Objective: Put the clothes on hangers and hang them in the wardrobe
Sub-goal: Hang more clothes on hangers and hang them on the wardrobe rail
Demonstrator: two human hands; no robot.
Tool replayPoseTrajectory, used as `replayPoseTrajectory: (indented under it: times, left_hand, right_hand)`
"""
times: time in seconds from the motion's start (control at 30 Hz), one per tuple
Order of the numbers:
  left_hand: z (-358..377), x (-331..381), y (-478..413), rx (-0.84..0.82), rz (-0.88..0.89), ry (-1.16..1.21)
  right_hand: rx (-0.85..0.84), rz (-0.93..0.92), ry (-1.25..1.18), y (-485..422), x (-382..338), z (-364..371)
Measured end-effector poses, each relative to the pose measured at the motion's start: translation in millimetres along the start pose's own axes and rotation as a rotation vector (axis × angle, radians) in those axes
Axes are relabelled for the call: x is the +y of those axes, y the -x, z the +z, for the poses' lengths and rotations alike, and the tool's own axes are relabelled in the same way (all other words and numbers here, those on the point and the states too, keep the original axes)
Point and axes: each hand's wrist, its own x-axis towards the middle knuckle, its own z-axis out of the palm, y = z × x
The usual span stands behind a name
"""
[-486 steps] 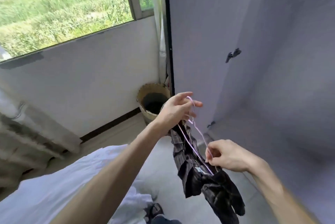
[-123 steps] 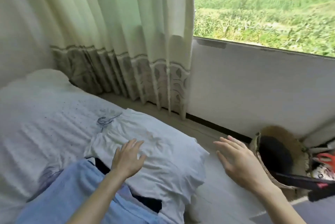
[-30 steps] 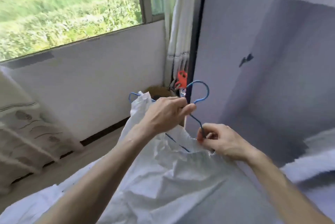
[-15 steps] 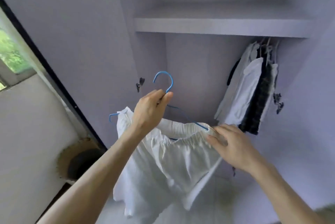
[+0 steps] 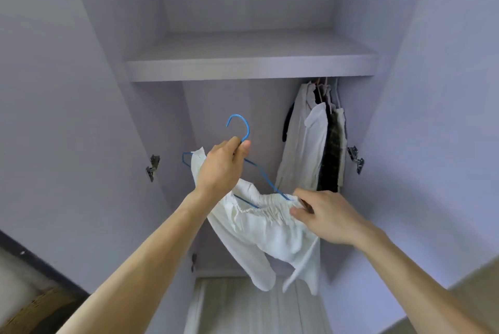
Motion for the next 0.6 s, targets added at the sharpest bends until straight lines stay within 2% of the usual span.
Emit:
replayPoseTrajectory:
  times: [0.13, 0.2, 0.33, 0.6]
  left_hand:
    - [6, -15, -31, -0.184, 0.005, -0.043]
    - [6, -20, -50, -0.224, 0.027, -0.135]
    - [1, -19, -99, -0.109, 0.112, -0.379]
    - [13, -19, -215, 0.065, 0.291, -0.617]
  right_hand:
    - [-0.019, 0.124, -0.132, -20, 12, 8]
    - [-0.013, 0.179, -0.213, -36, 23, 14]
    - [0.001, 0.274, -0.35, -85, 56, 18]
    - [0.059, 0.347, -0.541, -187, 109, 4]
